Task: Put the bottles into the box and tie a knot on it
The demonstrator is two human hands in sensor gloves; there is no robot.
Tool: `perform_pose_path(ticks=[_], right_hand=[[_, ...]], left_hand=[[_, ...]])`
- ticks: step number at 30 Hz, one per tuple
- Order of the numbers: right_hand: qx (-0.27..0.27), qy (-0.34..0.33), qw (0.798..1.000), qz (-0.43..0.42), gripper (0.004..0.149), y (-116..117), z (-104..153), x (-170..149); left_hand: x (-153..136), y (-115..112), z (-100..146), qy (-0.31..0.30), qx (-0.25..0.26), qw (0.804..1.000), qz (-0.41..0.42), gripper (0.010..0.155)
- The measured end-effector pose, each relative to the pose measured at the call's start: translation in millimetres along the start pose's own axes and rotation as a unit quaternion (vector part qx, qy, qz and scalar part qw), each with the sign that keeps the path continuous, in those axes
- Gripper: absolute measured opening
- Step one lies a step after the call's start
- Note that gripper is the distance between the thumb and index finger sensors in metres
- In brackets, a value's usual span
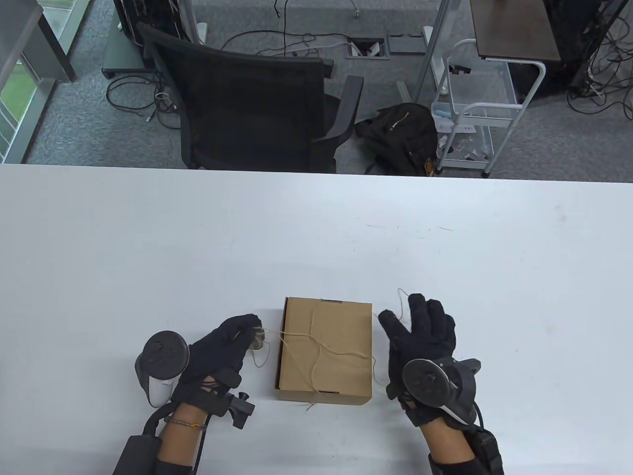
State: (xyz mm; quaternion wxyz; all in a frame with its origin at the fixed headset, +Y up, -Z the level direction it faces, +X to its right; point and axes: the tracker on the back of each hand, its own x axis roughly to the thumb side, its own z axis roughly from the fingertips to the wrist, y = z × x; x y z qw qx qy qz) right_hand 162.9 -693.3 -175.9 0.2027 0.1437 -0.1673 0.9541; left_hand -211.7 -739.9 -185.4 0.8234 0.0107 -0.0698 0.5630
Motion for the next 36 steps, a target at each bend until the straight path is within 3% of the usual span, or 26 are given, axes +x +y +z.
perform_pose_path(ticks=[2,6,8,10,12,14,17,21,29,33,35,36], right_hand=[[-0.003,-0.012,1.0,-0.027,0.043,1.7,1.7,6.2],[0.011,-0.074,0.997,-0.012,0.057,12.3,5.8,17.2],[0.082,-0.144,0.984,-0.061,0.065,22.3,4.2,22.4],[0.135,-0.188,0.964,-0.134,0.058,35.3,4.5,26.5],[0.222,-0.178,0.945,-0.163,0.058,47.2,3.8,28.5],[0.262,-0.167,0.939,-0.145,0.061,54.0,4.5,27.6],[0.231,-0.175,0.947,-0.137,0.061,54.7,3.0,24.5],[0.217,-0.183,0.953,-0.109,0.06,50.8,2.0,26.3],[0.212,-0.19,0.955,-0.086,0.061,49.5,4.1,31.1],[0.211,-0.185,0.955,-0.096,0.061,50.4,4.0,30.2],[0.208,-0.185,0.955,-0.098,0.061,50.4,4.0,29.9],[0.207,-0.184,0.955,-0.102,0.061,50.6,4.0,29.6]], left_hand=[[0.7,-2.9,-0.5,-0.002,-0.013,0.999,0.031,0.05],[3.4,-5.8,-0.5,-0.015,-0.036,0.997,0.074,0.05],[3.8,-5.2,-0.5,-0.019,-0.035,0.997,0.073,0.05],[4.7,-2.4,-0.3,-0.026,-0.033,0.996,0.075,0.05],[4.3,1.1,0.0,-0.03,-0.03,0.996,0.085,0.049],[3.0,4.4,0.3,-0.033,-0.031,0.993,0.105,0.048],[1.6,13.1,0.4,-0.035,-0.021,0.987,0.153,0.047],[-6.1,31.6,1.4,-0.015,0.038,0.979,0.198,0.048],[-22.8,48.5,0.2,0.02,0.055,0.963,0.263,0.05],[-29.4,58.7,4.6,0.089,0.128,0.967,0.201,0.058],[-23.4,62.1,5.5,0.148,0.175,0.97,0.081,0.062],[-20.4,62.4,5.5,0.145,0.168,0.975,-0.014,0.062]])
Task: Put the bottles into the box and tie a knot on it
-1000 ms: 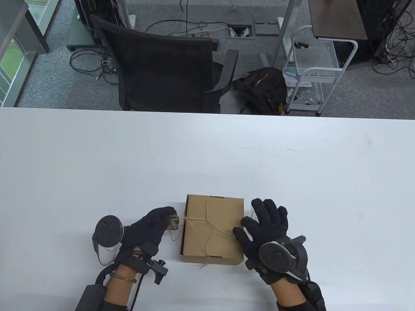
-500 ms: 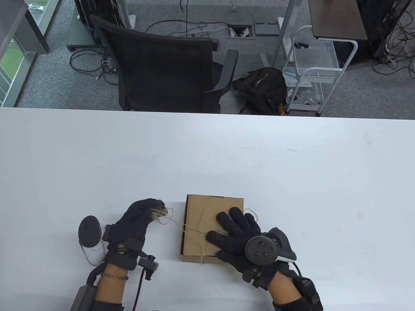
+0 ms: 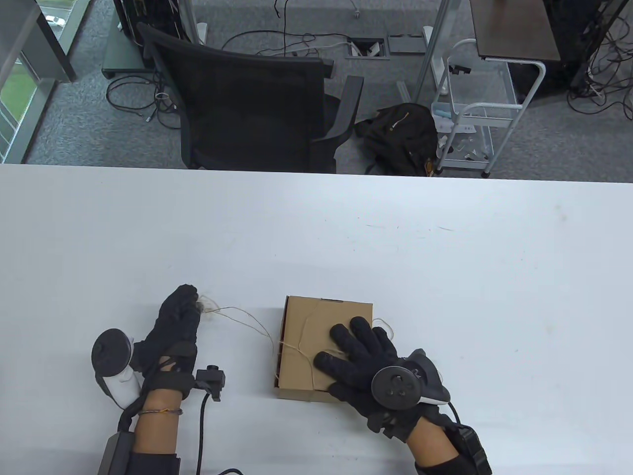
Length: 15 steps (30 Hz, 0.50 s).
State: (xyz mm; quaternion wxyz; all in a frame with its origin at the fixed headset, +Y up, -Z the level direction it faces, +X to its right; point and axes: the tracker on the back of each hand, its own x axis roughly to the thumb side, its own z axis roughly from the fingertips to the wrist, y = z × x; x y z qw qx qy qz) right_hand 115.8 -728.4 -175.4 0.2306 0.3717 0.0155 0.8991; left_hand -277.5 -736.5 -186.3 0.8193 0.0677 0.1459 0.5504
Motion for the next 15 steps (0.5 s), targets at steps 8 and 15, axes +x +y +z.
perform_pose_path(ticks=[8,15], right_hand=[[-0.028,0.011,0.998,-0.046,0.066,1.2,2.0,1.1],[-0.021,0.009,0.998,-0.058,0.065,2.4,2.9,-5.3]], left_hand=[[44.0,-51.8,22.4,-0.2,-0.085,0.917,-0.334,0.075],[53.9,-102.9,45.5,-0.252,-0.205,0.919,-0.224,0.074]])
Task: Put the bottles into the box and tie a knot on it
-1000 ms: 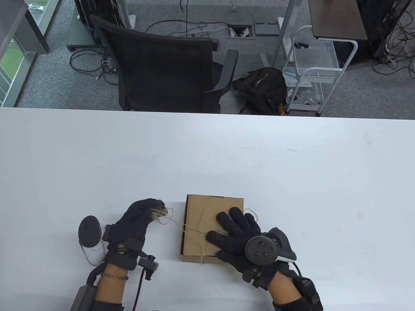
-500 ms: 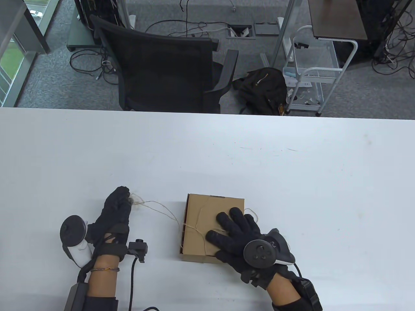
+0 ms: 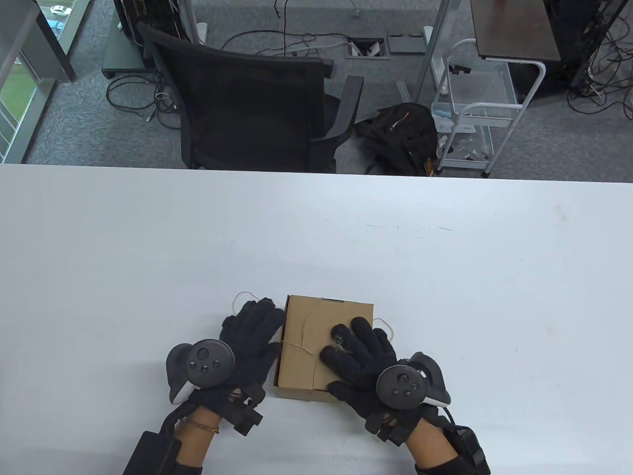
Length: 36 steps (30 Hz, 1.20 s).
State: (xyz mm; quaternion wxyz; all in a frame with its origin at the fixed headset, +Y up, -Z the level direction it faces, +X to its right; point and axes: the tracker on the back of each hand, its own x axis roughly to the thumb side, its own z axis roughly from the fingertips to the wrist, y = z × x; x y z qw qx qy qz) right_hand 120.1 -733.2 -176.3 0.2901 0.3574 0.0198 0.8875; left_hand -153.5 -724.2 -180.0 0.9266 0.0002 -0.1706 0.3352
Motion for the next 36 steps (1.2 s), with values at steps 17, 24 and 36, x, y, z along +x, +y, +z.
perform_pose_path(ticks=[17,24,36], right_hand=[[-0.068,0.078,0.994,0.024,0.075,9.4,-6.4,19.8],[-0.082,0.105,0.991,-0.021,0.086,7.9,-9.0,25.7],[-0.118,0.112,0.983,-0.083,0.042,-4.1,-6.9,21.3]], left_hand=[[26.4,-9.2,2.8,-0.07,-0.008,0.982,0.178,0.047],[22.8,-5.9,3.9,-0.073,-0.026,0.963,0.259,0.047],[21.6,-2.5,5.8,-0.073,-0.014,0.967,0.243,0.047]])
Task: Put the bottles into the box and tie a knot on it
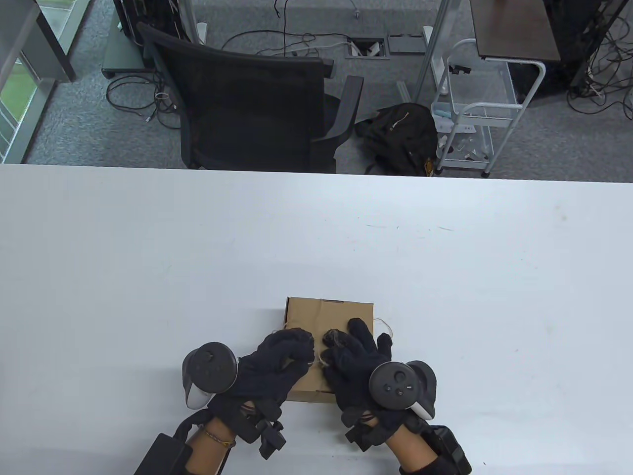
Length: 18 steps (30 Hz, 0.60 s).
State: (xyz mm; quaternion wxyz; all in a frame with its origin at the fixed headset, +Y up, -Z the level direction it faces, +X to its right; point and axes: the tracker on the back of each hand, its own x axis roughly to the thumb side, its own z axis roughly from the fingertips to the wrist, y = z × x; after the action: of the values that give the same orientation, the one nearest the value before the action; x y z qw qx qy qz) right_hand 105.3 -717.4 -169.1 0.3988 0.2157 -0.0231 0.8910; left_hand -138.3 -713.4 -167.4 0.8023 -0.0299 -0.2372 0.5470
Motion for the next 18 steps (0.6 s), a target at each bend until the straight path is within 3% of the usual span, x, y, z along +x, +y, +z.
perform_pose_path(ticks=[2,6,8,11,13,15,18], right_hand=[[-0.035,-0.008,0.998,-0.05,0.042,-8.6,-2.7,-0.8],[-0.058,0.018,0.998,-0.021,0.04,-16.0,-1.1,-7.8],[-0.061,0.021,0.997,-0.034,0.039,-18.2,0.9,-8.2],[-0.078,0.002,0.996,0.03,0.038,-27.6,4.5,-5.0],[-0.083,-0.017,0.993,0.087,0.037,-39.9,8.2,-6.4],[-0.09,-0.027,0.991,0.1,0.037,-47.5,11.2,-11.6],[-0.088,-0.016,0.991,0.097,0.037,-60.4,13.7,-29.3]], left_hand=[[-0.3,0.4,0.5,0.001,-0.003,1.0,0.004,0.047],[-1.2,4.5,1.4,0.009,0.016,0.999,-0.032,0.047],[-0.7,4.9,2.9,0.013,0.048,0.994,-0.1,0.046],[5.6,7.5,4.3,-0.007,0.071,0.966,-0.247,0.046],[8.5,11.7,4.3,-0.01,0.077,0.951,-0.3,0.046],[6.9,15.5,6.2,-0.01,0.09,0.944,-0.316,0.046],[1.2,25.2,6.9,-0.009,0.097,0.917,-0.386,0.047]])
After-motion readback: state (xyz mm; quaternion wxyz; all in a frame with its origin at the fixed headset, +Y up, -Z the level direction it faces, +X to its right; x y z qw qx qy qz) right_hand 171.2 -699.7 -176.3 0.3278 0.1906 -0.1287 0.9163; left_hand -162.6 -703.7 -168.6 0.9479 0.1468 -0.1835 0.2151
